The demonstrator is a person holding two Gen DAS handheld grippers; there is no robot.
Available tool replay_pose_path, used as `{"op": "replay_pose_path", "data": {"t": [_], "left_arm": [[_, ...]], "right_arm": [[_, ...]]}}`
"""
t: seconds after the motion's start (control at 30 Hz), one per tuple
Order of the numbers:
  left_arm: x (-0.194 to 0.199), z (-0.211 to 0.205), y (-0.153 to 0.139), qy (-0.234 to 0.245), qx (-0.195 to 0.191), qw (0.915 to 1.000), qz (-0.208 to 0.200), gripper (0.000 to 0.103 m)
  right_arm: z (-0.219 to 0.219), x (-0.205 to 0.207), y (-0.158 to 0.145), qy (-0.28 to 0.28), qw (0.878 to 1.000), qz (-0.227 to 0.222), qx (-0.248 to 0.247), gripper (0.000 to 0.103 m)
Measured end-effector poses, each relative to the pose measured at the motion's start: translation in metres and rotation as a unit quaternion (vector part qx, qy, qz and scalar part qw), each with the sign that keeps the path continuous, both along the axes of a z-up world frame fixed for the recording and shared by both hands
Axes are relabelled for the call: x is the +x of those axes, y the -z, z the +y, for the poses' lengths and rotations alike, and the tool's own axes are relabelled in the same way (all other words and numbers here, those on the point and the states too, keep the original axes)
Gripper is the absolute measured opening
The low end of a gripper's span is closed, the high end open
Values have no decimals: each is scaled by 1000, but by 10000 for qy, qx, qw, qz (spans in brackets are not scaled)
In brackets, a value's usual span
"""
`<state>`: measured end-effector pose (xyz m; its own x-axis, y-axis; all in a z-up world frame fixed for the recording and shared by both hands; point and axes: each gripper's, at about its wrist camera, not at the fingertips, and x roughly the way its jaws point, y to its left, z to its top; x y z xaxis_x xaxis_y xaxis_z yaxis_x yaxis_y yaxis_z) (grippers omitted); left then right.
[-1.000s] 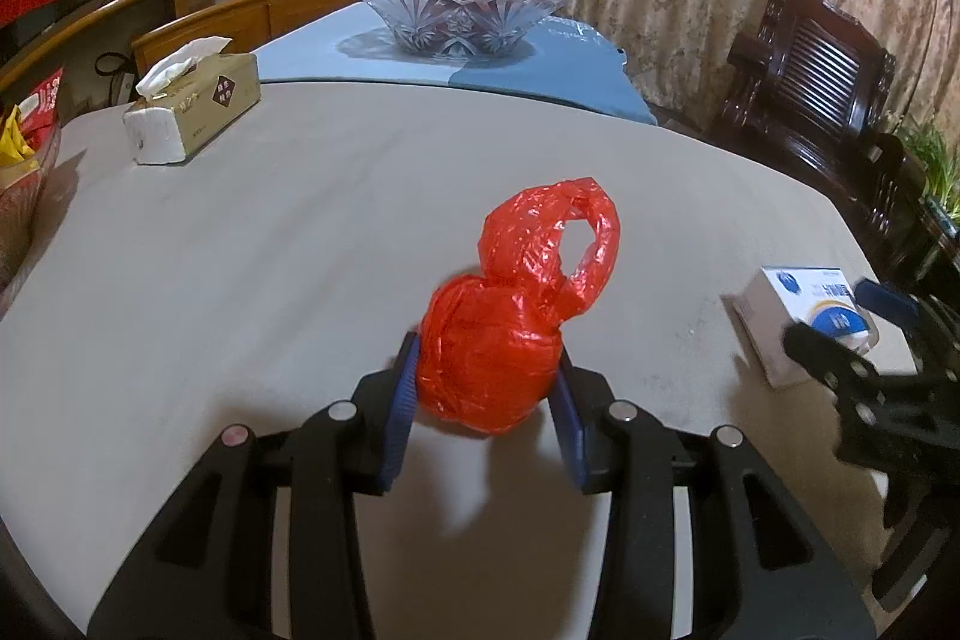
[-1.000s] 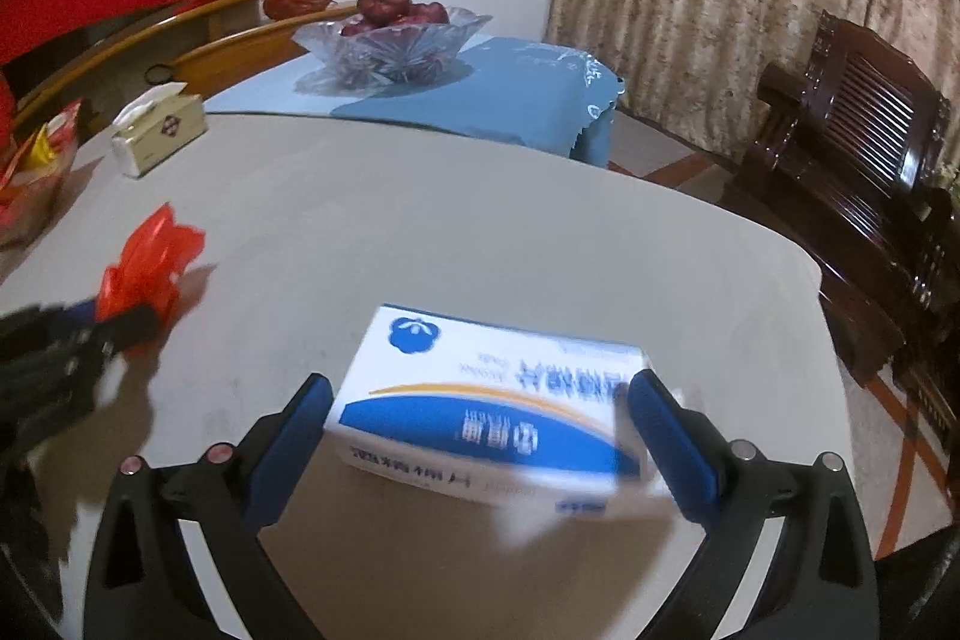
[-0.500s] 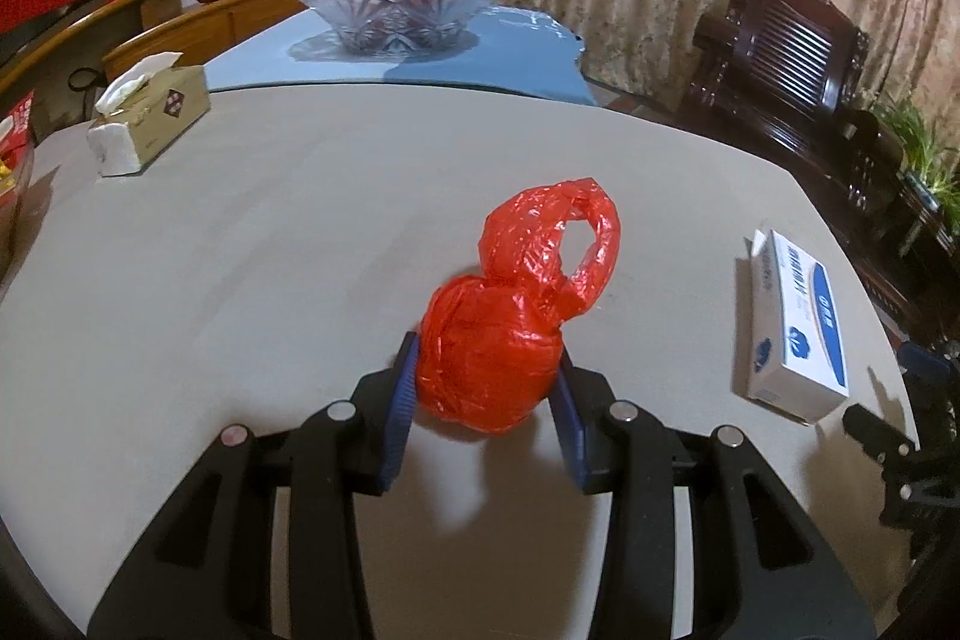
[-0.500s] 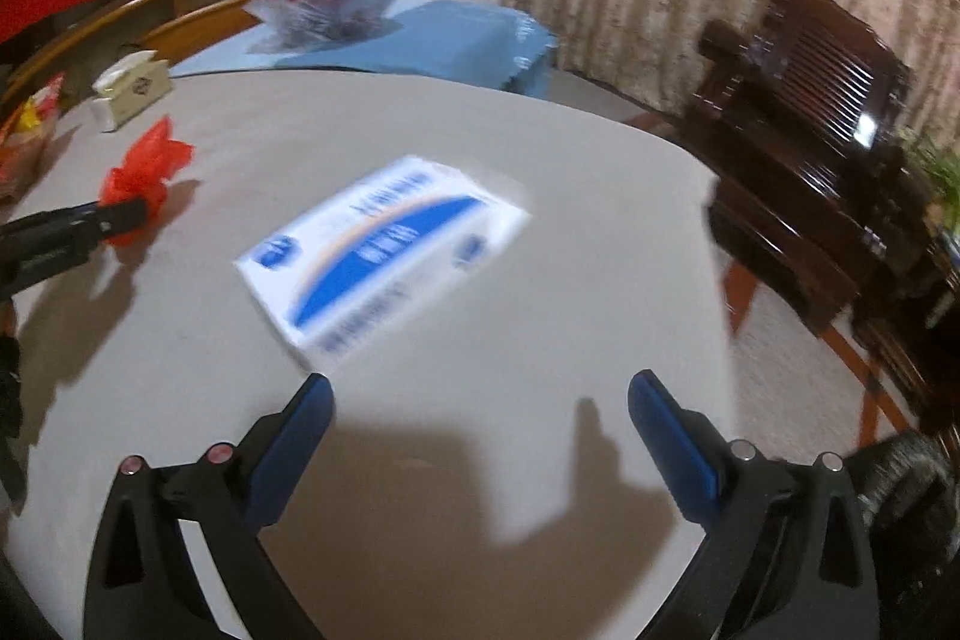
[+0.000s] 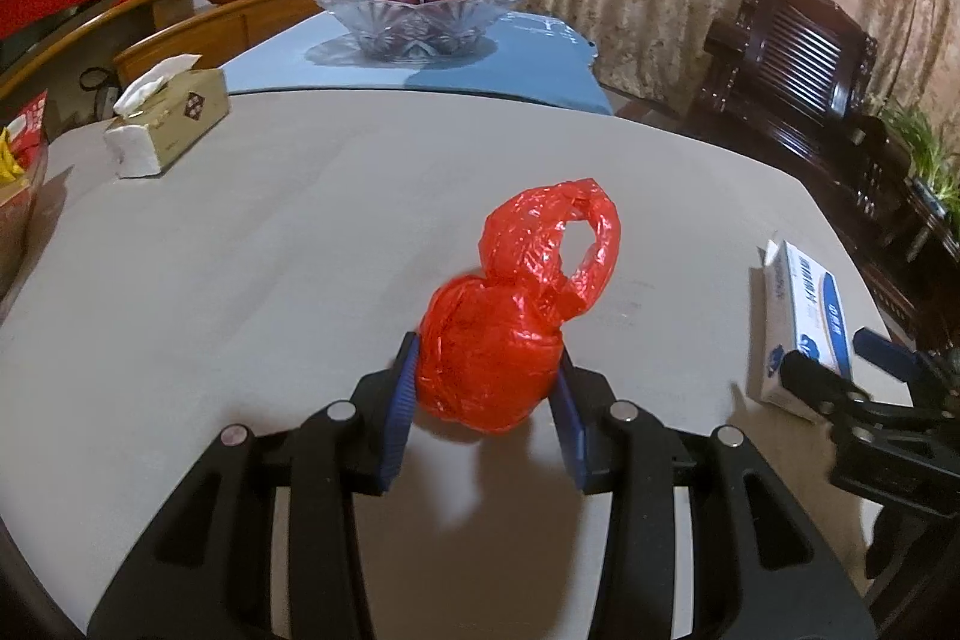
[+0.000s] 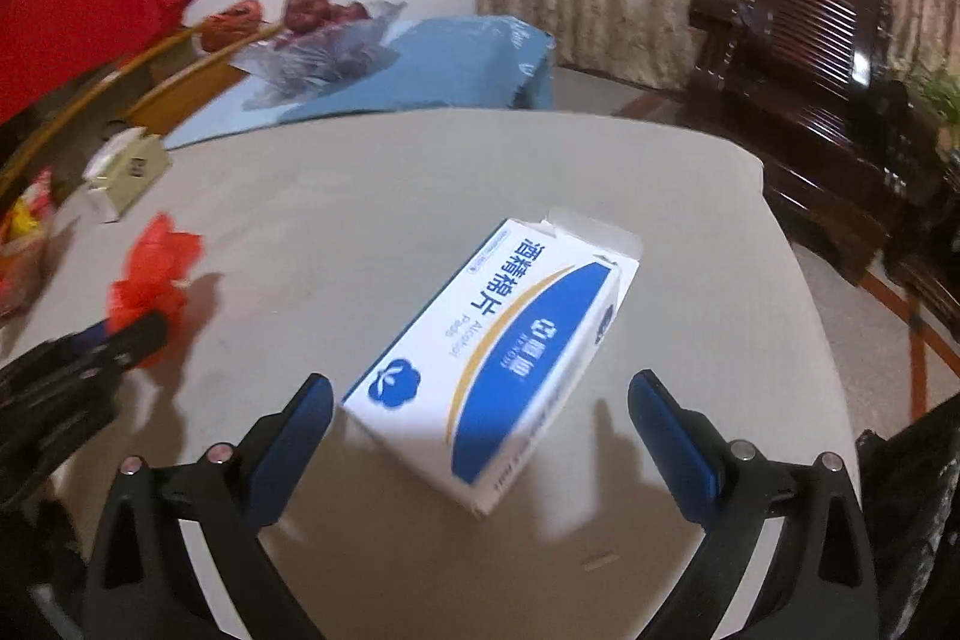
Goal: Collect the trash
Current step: 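Grasp and lift the white alcohol pads box with the right gripper, then carry the bag with the left gripper while the right gripper carries the box over the bin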
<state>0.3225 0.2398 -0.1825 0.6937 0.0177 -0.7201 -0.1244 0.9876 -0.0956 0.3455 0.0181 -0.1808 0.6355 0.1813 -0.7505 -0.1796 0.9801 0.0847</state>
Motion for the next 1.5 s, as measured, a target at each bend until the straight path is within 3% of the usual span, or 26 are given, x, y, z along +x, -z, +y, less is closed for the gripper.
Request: {"op": "replay_pose_path", "data": {"t": [0.13,0.4,0.53,0.7,0.9,0.97,1.13,1.5], "left_arm": [[0,3,2,-16,-49,10000,6,40],[0,-9,5,96,-148,9998,10,40],[1,-17,6,162,-176,9997,34,40],[-1,-21,6,202,-154,9997,51,40],[-1,-27,8,215,-117,9997,76,40],[-2,-29,8,210,-117,9997,76,40],[-7,-36,5,249,-57,9997,56,40],[-44,-78,-25,428,-10,9988,-252,40]], "right_arm": [[3,4,10,47,9995,111,-293,97],[-45,-18,10,434,9962,152,-736,97],[-55,-21,5,190,9998,37,21,97],[-49,-2,9,-1,9999,47,95,96],[-41,12,14,-141,9996,217,-77,76],[-40,13,13,-196,9996,174,-122,56],[-44,2,7,-315,9994,107,35,55],[-72,-46,-48,-307,9987,-362,188,55]]}}
